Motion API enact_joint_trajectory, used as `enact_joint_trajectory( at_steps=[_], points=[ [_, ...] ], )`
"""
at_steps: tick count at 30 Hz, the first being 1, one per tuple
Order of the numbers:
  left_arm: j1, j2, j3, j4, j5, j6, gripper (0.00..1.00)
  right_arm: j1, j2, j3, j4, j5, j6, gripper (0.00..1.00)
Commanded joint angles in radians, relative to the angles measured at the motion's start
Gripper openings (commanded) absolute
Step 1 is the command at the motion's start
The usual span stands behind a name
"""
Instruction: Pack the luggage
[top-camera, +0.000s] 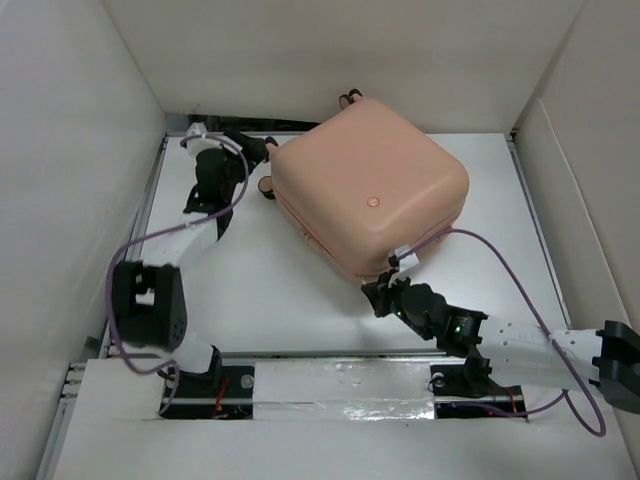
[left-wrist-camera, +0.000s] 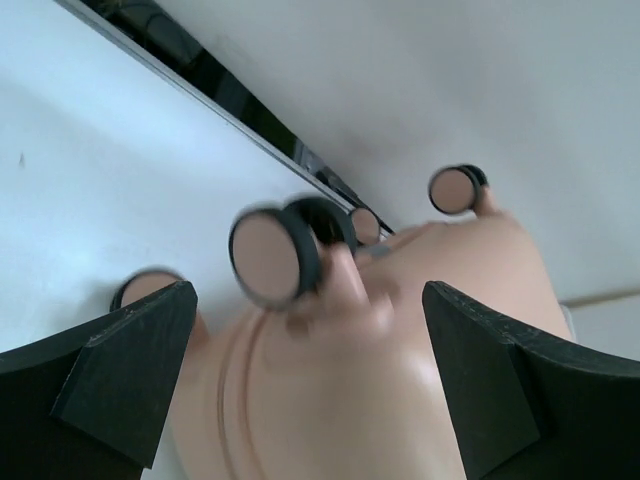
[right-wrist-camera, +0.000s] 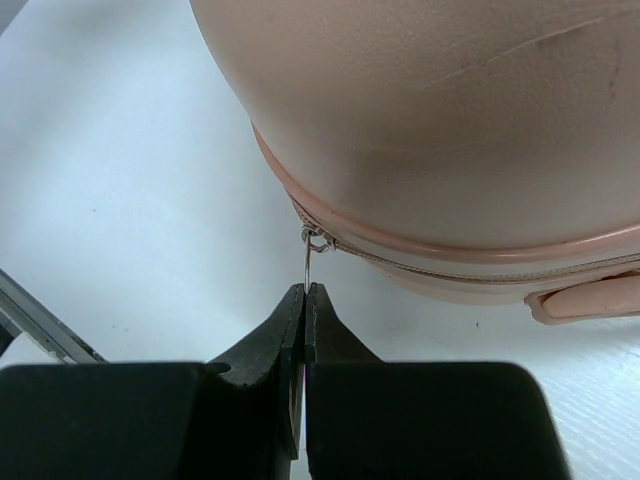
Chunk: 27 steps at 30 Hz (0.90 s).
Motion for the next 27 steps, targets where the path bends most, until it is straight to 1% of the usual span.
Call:
enact_joint_trajectory(
  at_steps=[1, 2, 5, 12, 14, 15, 19, 21, 22, 23, 25, 26, 27],
  points=[
    [0.022, 0.205, 0.196, -0.151, 0.087, -0.001, 0.97, 0.029, 0.014, 0.048, 0.13, -0.106, 0.0, 0.0],
    [0.022, 0.244, 0.301, -0.218, 0.11, 0.008, 0.97, 0.029, 0.02, 0.048, 0.134, -0.109, 0.0, 0.0],
    [0.022, 0.328, 0.405, -0.251, 0.158, 0.034, 0.97, 0.029, 0.04, 0.045, 0.144, -0.124, 0.002, 0.0],
    [0.022, 0.422, 0.508, -0.24, 0.205, 0.011, 0.97, 0.029, 0.071, 0.051, 0.155, -0.147, -0.004, 0.0],
    [0.022, 0.459, 0.549, -0.234, 0.224, -0.01, 0.97, 0.029, 0.091, 0.056, 0.15, -0.155, -0.004, 0.0],
    [0.013, 0.515, 0.604, -0.225, 0.256, -0.045, 0.97, 0.029, 0.105, 0.052, 0.159, -0.165, 0.006, 0.0],
    [0.003, 0.568, 0.634, -0.199, 0.276, -0.087, 0.96, 0.029, 0.111, 0.042, 0.177, -0.164, 0.017, 0.0],
    [-0.006, 0.594, 0.643, -0.184, 0.284, -0.103, 0.92, 0.029, 0.106, 0.042, 0.174, -0.164, 0.02, 0.0],
    [-0.006, 0.598, 0.643, -0.164, 0.284, -0.112, 0.87, 0.029, 0.103, 0.042, 0.171, -0.162, 0.019, 0.0],
    [-0.006, 0.603, 0.637, -0.144, 0.288, -0.133, 0.71, 0.029, 0.102, 0.044, 0.167, -0.161, 0.019, 0.0],
    [-0.006, 0.617, 0.629, -0.088, 0.296, -0.161, 0.57, 0.029, 0.096, 0.044, 0.164, -0.158, 0.019, 0.0],
    [-0.006, 0.624, 0.637, -0.076, 0.304, -0.185, 0.42, 0.029, 0.097, 0.044, 0.159, -0.156, 0.019, 0.0],
    [-0.006, 0.653, 0.649, -0.068, 0.331, -0.196, 0.4, 0.029, 0.099, 0.047, 0.158, -0.156, 0.019, 0.0]
  ],
)
